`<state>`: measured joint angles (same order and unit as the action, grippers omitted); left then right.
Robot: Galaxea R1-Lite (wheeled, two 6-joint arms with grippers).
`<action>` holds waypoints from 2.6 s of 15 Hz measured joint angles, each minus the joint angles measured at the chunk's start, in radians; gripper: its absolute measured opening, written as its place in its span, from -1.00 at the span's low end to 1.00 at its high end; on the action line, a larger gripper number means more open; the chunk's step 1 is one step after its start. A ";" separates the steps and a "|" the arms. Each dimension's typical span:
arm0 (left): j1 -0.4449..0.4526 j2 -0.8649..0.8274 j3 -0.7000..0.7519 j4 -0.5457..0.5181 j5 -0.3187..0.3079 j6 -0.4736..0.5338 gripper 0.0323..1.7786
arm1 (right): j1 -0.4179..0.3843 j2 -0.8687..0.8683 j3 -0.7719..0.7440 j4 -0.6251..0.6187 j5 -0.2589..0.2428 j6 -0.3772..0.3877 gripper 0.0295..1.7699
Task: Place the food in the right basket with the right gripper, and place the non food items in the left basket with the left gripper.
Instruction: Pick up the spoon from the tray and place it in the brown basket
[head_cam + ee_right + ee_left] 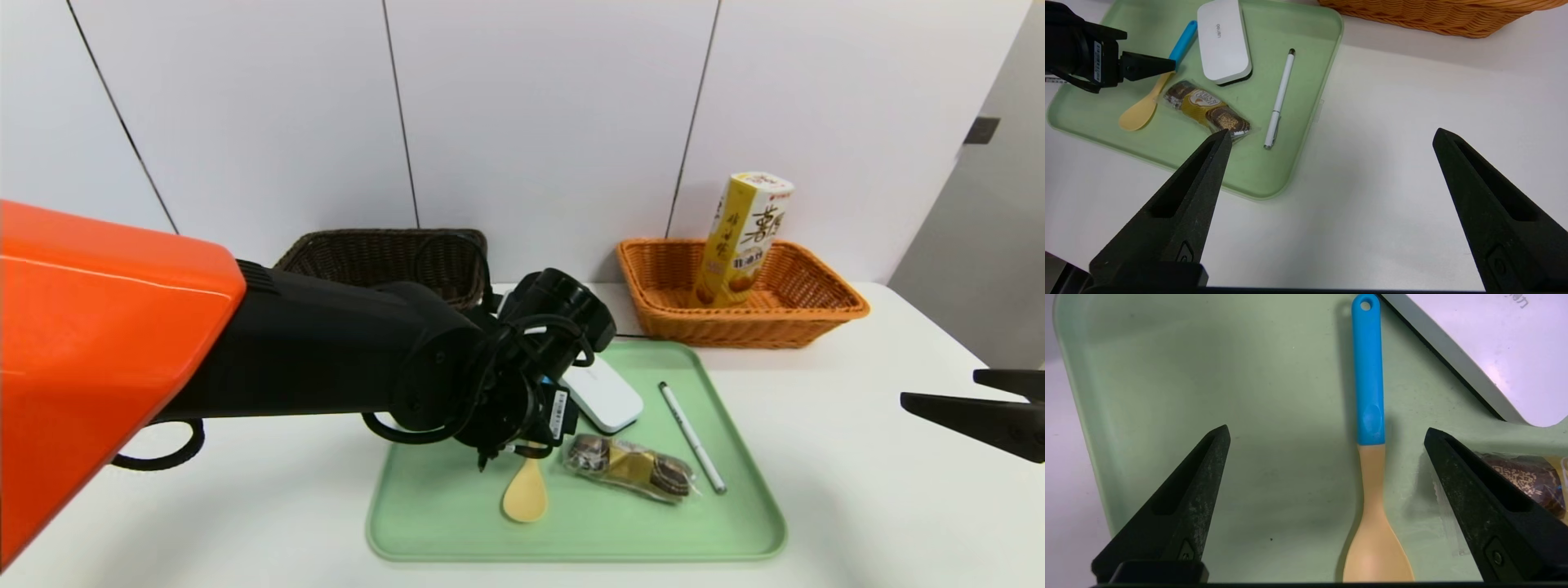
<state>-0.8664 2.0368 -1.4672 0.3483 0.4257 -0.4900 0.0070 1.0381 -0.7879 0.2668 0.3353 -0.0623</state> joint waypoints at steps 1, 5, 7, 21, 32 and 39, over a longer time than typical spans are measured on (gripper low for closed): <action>0.000 0.006 -0.003 0.004 0.000 -0.004 0.90 | 0.000 0.000 0.003 0.000 0.000 -0.001 0.92; 0.000 0.027 -0.011 0.036 -0.009 -0.039 0.90 | 0.000 -0.002 0.013 0.000 0.000 0.000 0.92; 0.000 0.032 -0.011 0.038 -0.030 -0.049 0.90 | -0.001 -0.003 0.017 0.000 0.000 -0.001 0.92; 0.005 0.028 -0.012 0.039 -0.082 -0.092 0.90 | 0.000 -0.010 0.023 0.000 0.000 -0.006 0.92; 0.013 0.048 -0.010 0.037 -0.083 -0.106 0.38 | 0.000 -0.021 0.035 -0.001 0.000 -0.006 0.92; 0.013 0.047 -0.010 0.037 -0.085 -0.108 -0.89 | 0.000 -0.021 0.033 -0.001 -0.001 -0.006 0.92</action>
<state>-0.8538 2.0840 -1.4772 0.3849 0.3404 -0.5983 0.0072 1.0168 -0.7547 0.2655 0.3343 -0.0683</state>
